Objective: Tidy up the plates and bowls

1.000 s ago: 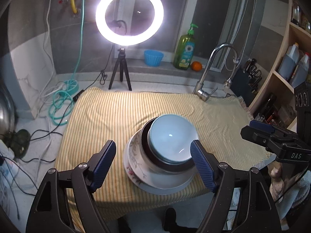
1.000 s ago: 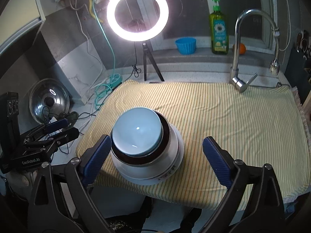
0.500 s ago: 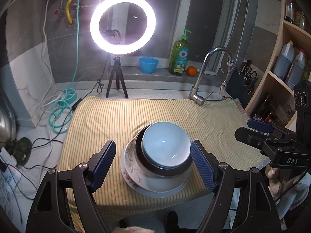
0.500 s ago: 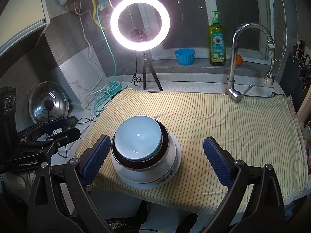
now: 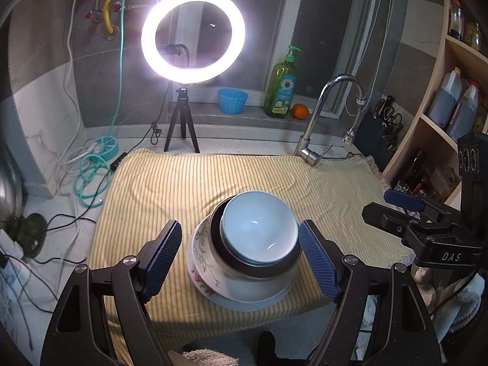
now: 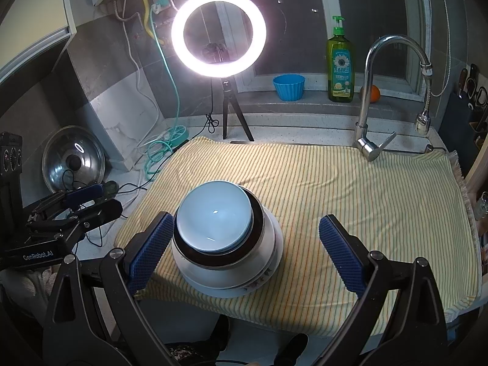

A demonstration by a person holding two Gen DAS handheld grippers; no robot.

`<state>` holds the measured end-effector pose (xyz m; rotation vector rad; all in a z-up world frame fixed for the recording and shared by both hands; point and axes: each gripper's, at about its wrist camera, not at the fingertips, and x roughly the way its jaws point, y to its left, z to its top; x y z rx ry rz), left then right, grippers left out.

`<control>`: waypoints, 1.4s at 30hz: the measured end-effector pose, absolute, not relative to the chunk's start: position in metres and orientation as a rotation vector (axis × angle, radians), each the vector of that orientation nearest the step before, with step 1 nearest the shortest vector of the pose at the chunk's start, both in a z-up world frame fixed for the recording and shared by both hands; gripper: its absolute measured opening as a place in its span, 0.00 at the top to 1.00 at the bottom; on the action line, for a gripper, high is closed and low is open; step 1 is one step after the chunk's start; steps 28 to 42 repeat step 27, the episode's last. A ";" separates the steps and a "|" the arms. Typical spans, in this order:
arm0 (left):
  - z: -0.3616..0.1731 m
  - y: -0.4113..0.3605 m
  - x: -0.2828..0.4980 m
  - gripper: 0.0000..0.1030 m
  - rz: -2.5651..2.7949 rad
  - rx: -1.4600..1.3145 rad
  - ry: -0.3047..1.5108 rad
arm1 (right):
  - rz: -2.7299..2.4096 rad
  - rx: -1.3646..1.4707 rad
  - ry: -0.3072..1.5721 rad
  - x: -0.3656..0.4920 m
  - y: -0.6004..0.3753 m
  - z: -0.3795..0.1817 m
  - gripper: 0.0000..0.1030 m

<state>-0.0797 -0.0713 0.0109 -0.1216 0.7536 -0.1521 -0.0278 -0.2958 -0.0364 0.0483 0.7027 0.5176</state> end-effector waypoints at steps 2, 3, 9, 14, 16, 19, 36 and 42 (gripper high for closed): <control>0.011 -0.071 -0.079 0.23 -0.154 -0.122 0.756 | 0.519 0.047 0.706 -0.026 -0.296 -0.038 0.05; 0.011 -0.071 -0.079 0.23 -0.154 -0.121 0.757 | 0.520 0.045 0.708 -0.025 -0.296 -0.039 0.05; 0.011 -0.070 -0.078 0.23 -0.154 -0.121 0.756 | 0.520 0.041 0.719 -0.022 -0.295 -0.042 0.05; 0.011 -0.069 -0.076 0.23 -0.157 -0.125 0.756 | 0.520 0.040 0.725 -0.018 -0.296 -0.043 0.05; 0.011 -0.070 -0.075 0.23 -0.157 -0.120 0.753 | 0.519 0.040 0.726 -0.018 -0.295 -0.043 0.05; 0.010 -0.070 -0.074 0.23 -0.156 -0.122 0.756 | 0.520 0.037 0.728 -0.016 -0.295 -0.044 0.05; 0.010 -0.070 -0.070 0.23 -0.157 -0.113 0.747 | 0.523 0.033 0.743 -0.007 -0.296 -0.049 0.05; 0.010 -0.070 -0.070 0.23 -0.157 -0.113 0.747 | 0.523 0.033 0.743 -0.007 -0.296 -0.049 0.05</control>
